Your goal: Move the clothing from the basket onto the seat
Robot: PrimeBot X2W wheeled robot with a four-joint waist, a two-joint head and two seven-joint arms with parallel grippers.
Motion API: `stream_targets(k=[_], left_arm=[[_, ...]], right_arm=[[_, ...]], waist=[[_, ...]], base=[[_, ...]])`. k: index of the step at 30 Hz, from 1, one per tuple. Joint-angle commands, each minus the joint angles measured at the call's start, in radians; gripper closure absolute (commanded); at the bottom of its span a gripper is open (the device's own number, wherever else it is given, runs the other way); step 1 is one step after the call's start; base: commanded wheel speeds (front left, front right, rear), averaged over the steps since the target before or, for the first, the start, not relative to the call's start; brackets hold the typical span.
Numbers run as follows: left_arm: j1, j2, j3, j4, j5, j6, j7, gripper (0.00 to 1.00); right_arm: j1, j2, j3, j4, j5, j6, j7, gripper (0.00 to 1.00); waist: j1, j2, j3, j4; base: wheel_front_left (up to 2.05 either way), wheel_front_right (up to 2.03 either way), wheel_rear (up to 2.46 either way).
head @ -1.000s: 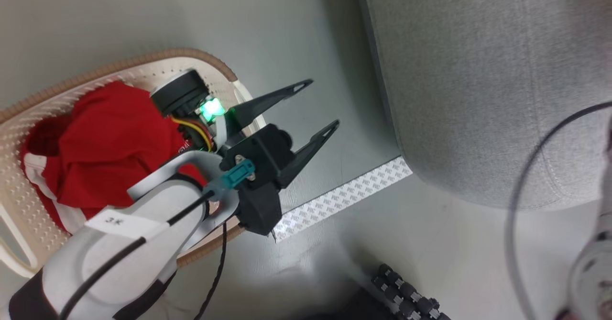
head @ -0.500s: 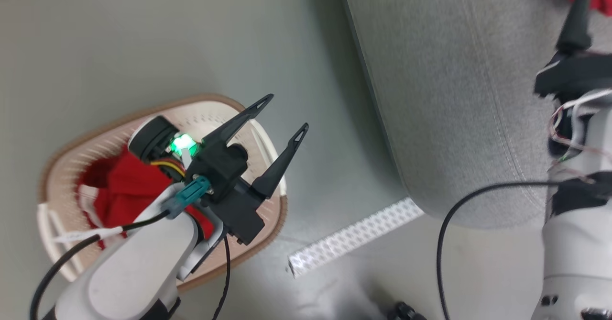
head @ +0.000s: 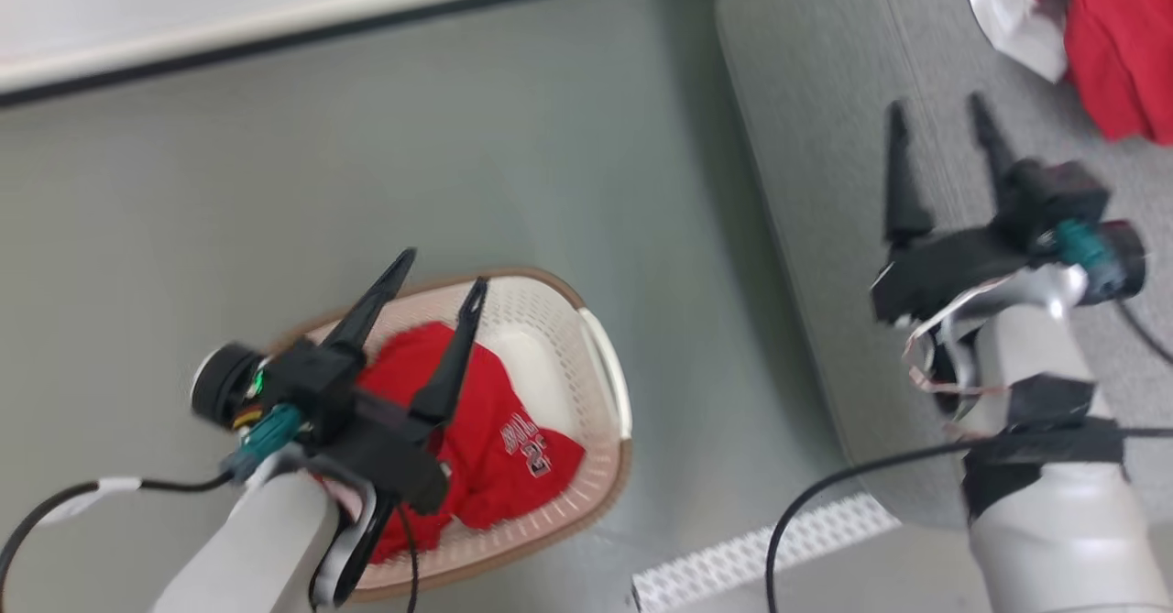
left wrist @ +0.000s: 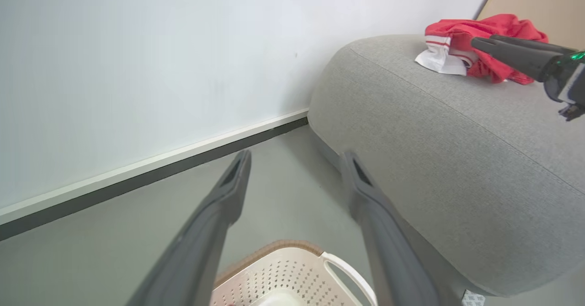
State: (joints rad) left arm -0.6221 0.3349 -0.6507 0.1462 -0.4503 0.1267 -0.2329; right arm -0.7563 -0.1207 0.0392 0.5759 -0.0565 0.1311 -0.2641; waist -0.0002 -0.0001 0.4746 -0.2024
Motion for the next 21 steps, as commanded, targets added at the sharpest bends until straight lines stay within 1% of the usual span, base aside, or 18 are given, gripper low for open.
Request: stream_targets(k=[1, 6, 7, 15, 18, 19, 21], left_arm=[[0.048, 0.000, 0.017, 0.009, -0.010, 0.016, -0.017, 0.00], [0.130, -0.016, 0.087, 0.015, -0.030, 0.064, -0.032, 0.00], [0.162, -0.024, 0.125, -0.001, -0.021, 0.077, -0.033, 0.00], [0.354, -0.056, 0.302, -0.089, 0.055, 0.104, -0.033, 0.00], [0.415, -0.077, 0.375, -0.139, 0.095, 0.104, -0.033, 0.00], [0.415, -0.077, 0.375, -0.139, 0.095, 0.104, -0.033, 0.00], [0.458, -0.096, 0.408, -0.167, 0.122, 0.095, -0.033, 0.00]], right_arm=[[0.035, -0.011, 0.042, 0.004, 0.024, 0.000, 0.000, 0.00], [0.104, -0.014, 0.159, -0.018, 0.102, -0.001, 0.000, 0.00], [0.138, -0.014, 0.192, -0.033, 0.128, -0.001, 0.000, 0.00], [0.289, -0.020, 0.292, -0.160, 0.198, -0.001, 0.000, 0.00], [0.339, -0.027, 0.299, -0.221, 0.209, -0.001, 0.000, 0.00], [0.339, -0.027, 0.299, -0.221, 0.209, -0.001, 0.000, 0.00], [0.376, -0.031, 0.293, -0.264, 0.211, -0.001, 0.000, 0.00]], waist=[[0.0002, 0.0001, -0.120, 0.105], [0.0002, 0.0001, -0.187, 0.148], [0.0002, 0.0001, -0.214, 0.164], [0.0002, 0.0001, -0.332, 0.195], [0.0002, 0.0001, -0.364, 0.204], [0.0002, 0.0001, -0.364, 0.204], [0.0002, 0.0001, -0.385, 0.212]], base=[[0.00, 0.00, 0.00], [0.00, 0.00, 0.00], [0.00, 0.00, 0.00], [0.00, 0.00, 0.00], [0.00, 0.00, 0.00], [0.00, 0.00, 0.00], [0.00, 0.00, 0.00]])
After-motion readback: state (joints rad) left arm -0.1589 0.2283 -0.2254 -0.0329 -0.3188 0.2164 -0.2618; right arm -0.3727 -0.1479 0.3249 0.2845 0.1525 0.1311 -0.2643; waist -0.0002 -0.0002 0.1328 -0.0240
